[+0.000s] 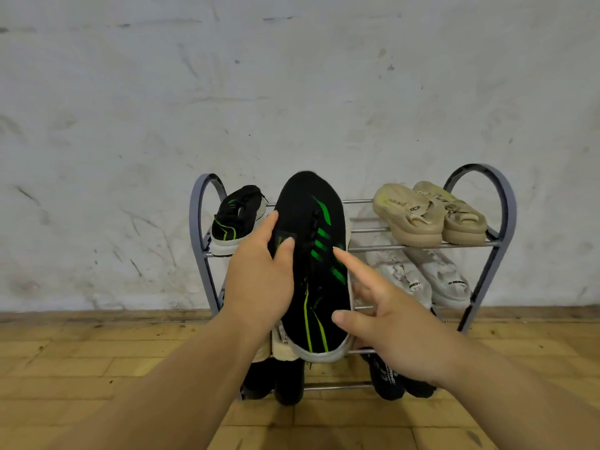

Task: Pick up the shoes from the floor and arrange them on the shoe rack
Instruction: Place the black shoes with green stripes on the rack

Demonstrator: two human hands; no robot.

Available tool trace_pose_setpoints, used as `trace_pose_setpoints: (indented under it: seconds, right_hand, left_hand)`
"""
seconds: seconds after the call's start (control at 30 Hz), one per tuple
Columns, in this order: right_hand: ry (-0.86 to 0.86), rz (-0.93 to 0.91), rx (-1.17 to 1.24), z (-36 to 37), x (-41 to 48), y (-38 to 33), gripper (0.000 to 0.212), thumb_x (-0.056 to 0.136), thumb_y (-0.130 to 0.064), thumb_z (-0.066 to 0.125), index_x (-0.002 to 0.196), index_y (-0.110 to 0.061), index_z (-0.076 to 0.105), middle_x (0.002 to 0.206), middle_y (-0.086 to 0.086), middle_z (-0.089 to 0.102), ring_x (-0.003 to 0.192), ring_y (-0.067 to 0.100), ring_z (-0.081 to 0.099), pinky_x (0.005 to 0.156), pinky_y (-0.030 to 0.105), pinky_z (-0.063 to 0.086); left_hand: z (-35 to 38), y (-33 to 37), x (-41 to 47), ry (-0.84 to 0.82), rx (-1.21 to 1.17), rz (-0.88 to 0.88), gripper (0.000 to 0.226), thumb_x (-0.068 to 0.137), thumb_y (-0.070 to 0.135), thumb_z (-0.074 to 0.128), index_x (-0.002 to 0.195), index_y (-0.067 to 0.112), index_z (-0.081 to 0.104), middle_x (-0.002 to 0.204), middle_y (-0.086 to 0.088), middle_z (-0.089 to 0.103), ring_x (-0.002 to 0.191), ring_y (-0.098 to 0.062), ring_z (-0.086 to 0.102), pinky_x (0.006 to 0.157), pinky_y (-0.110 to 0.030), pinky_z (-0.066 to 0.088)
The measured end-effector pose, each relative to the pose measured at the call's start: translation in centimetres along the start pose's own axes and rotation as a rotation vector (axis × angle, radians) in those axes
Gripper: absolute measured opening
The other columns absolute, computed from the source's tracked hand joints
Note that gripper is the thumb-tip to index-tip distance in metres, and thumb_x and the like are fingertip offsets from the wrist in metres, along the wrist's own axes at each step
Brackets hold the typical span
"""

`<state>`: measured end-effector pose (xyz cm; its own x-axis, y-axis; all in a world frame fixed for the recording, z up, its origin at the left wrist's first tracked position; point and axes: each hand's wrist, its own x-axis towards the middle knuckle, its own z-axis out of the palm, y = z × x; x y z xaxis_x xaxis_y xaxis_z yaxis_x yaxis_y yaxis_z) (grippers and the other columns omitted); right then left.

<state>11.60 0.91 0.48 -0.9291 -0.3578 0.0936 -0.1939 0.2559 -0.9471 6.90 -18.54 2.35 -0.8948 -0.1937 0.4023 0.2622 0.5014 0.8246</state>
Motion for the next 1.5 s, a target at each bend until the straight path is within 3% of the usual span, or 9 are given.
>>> trace_pose_setpoints:
  seconds: [0.13,0.23,0.37,0.57,0.83,0.93,1.03,1.27,1.5]
  right_hand:
    - [0.143,-0.036,0.024,-0.4,2.5,0.3,0.071,0.1,-0.017,0.065,0.138,-0.071,0.038,0.137,-0.016,0.065,0.123,0.005,0.064,0.104,0.042,0.052]
    - [0.199,-0.009,0.006,-0.8,5.2,1.4,0.067,0.102,-0.019,0.061,0.151,-0.057,0.034,0.127,-0.013,0.072,0.117,0.009,0.068,0.098,0.041,0.052]
    - [0.238,0.009,0.014,-0.4,8.3,2.0,0.064,0.106,-0.012,0.053,0.157,-0.043,0.029,0.118,-0.011,0.076,0.103,0.001,0.071,0.081,0.015,0.052]
    - [0.328,-0.025,0.046,0.4,12.1,1.4,0.06,0.107,-0.011,0.051,0.157,-0.039,0.034,0.099,-0.013,0.079,0.099,0.022,0.072,0.079,0.026,0.058]
    - [0.385,0.001,0.104,0.8,17.0,2.0,0.05,0.107,-0.018,0.05,0.153,-0.036,0.041,0.08,-0.005,0.076,0.078,0.006,0.07,0.074,0.032,0.059]
    - [0.361,0.026,-0.058,1.7,17.7,2.1,0.055,0.1,-0.041,0.052,0.153,-0.038,0.04,0.105,-0.006,0.075,0.102,0.013,0.068,0.098,0.048,0.056]
    - [0.445,0.033,-0.313,2.2,17.6,1.5,0.052,0.103,-0.046,0.051,0.152,-0.03,0.046,0.138,-0.001,0.064,0.127,0.017,0.058,0.108,0.035,0.044]
    - [0.282,0.056,-0.786,3.7,15.8,1.6,0.074,0.081,-0.072,0.055,0.147,-0.042,0.042,0.13,-0.004,0.058,0.124,0.028,0.053,0.103,0.048,0.047]
    - [0.313,0.039,-0.755,3.5,15.5,2.3,0.074,0.091,-0.066,0.056,0.156,-0.042,0.031,0.151,-0.011,0.051,0.137,0.022,0.048,0.111,0.052,0.04]
  left_hand:
    - [-1.3,-0.5,2.1,0.041,-0.014,0.006,0.052,0.101,0.05,0.049,0.152,0.045,0.039,0.133,0.007,0.054,0.111,-0.009,0.062,0.1,-0.041,0.053]
    - [-2.4,-2.9,3.7,0.056,0.182,-0.018,0.056,0.102,0.048,0.05,0.155,0.04,0.036,0.133,0.011,0.038,0.099,-0.008,0.063,0.091,-0.033,0.049]
    - [-2.5,-6.8,5.1,0.017,0.444,-0.04,0.055,0.102,0.04,0.054,0.154,0.032,0.039,0.148,0.0,0.036,0.113,-0.023,0.059,0.089,-0.038,0.051]
    - [-1.9,-8.3,6.4,-0.021,0.63,-0.008,0.051,0.102,0.038,0.053,0.151,0.031,0.045,0.151,-0.005,0.042,0.117,-0.037,0.056,0.095,-0.045,0.049]
    - [-2.6,-8.9,6.7,-0.073,0.555,-0.018,0.054,0.102,0.037,0.048,0.155,0.035,0.038,0.153,0.002,0.034,0.127,-0.026,0.05,0.099,-0.038,0.047]
    - [-2.9,-9.2,6.6,-0.097,0.526,-0.01,0.055,0.102,0.032,0.047,0.156,0.036,0.037,0.154,0.004,0.033,0.129,-0.024,0.048,0.1,-0.037,0.047]
    - [-3.2,-9.4,6.6,-0.106,0.521,0.006,0.055,0.104,0.032,0.047,0.157,0.036,0.035,0.155,0.004,0.033,0.13,-0.023,0.048,0.102,-0.037,0.048]
    - [-3.6,-9.6,6.5,-0.1,0.537,0.024,0.054,0.103,0.034,0.049,0.155,0.038,0.038,0.154,0.005,0.037,0.131,-0.026,0.046,0.105,-0.039,0.045]
    - [-3.3,-9.1,6.4,-0.094,0.616,-0.004,0.054,0.104,0.032,0.046,0.156,0.04,0.035,0.157,0.006,0.035,0.129,-0.031,0.042,0.105,-0.041,0.04]
